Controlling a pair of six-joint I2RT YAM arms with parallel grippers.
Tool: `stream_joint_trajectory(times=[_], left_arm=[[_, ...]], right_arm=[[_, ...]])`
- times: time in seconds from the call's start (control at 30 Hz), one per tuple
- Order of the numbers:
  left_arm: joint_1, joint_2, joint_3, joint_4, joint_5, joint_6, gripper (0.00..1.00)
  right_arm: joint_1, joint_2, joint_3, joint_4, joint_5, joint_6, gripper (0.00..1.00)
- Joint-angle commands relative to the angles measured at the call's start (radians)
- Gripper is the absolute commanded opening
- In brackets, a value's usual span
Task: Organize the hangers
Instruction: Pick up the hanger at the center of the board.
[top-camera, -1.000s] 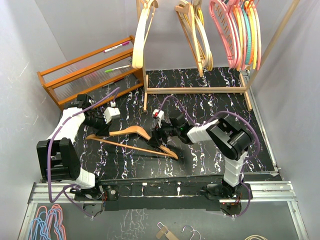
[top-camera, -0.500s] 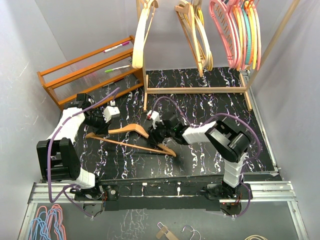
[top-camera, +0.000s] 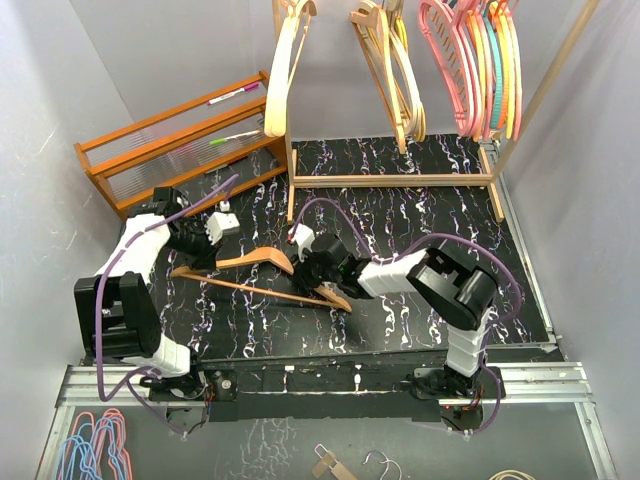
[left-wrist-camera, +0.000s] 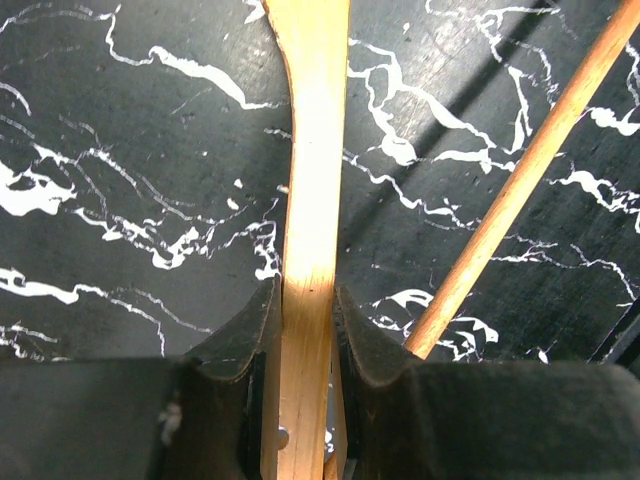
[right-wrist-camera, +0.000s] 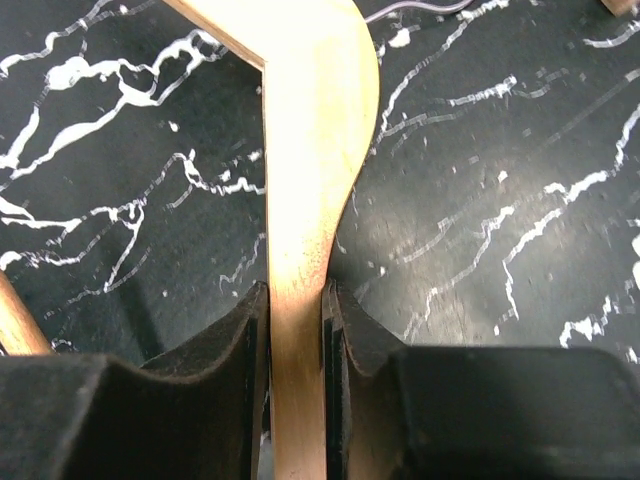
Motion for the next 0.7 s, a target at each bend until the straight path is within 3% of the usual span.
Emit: stream_joint_trajectory(times=[0.0,0.13,0.17,0.2,0.23,0.27,0.3,0.47,0.67], left_arm=[[-0.005,0.0,0.061,-0.033,0.084,-0.023,0.0],[-0.005,0.05,0.102,-0.066,0.082,-0.081,0.01],[-0.005,0.072,0.121,-0.085,0.078,-0.104,0.18],[-0.005,0.102,0.145,-0.131,0.086,-0.121,0.42],[-0.004,0.132,0.167,-0.16,0.095,-0.121,0.56],[-0.005,0.157,0.189,-0.214,0.114,-0.121,0.9],[-0.005,0.179,0.204,-0.251,0.136,-0.113,0.97],[-0.005,0.249,0.268,-0.35,0.198,-0.085,0.98],[-0.006,0.413,0.447,-0.444,0.28,-0.096,0.98]], right_arm=[[0.026,-0.033,-0.111,-0.148,0.283,-0.046,0.08],[0.056,-0.146,-0.219,0.016,0.412,-0.095,0.08],[0.058,-0.169,-0.233,0.043,0.455,-0.102,0.08],[0.059,-0.185,-0.244,0.064,0.499,-0.113,0.08],[0.06,-0.197,-0.26,0.091,0.523,-0.126,0.08],[0.061,-0.215,-0.275,0.121,0.541,-0.142,0.08],[0.061,-0.232,-0.289,0.144,0.555,-0.157,0.08],[0.076,-0.28,-0.317,0.221,0.607,-0.207,0.08],[0.108,-0.308,-0.353,0.298,0.664,-0.255,0.08]])
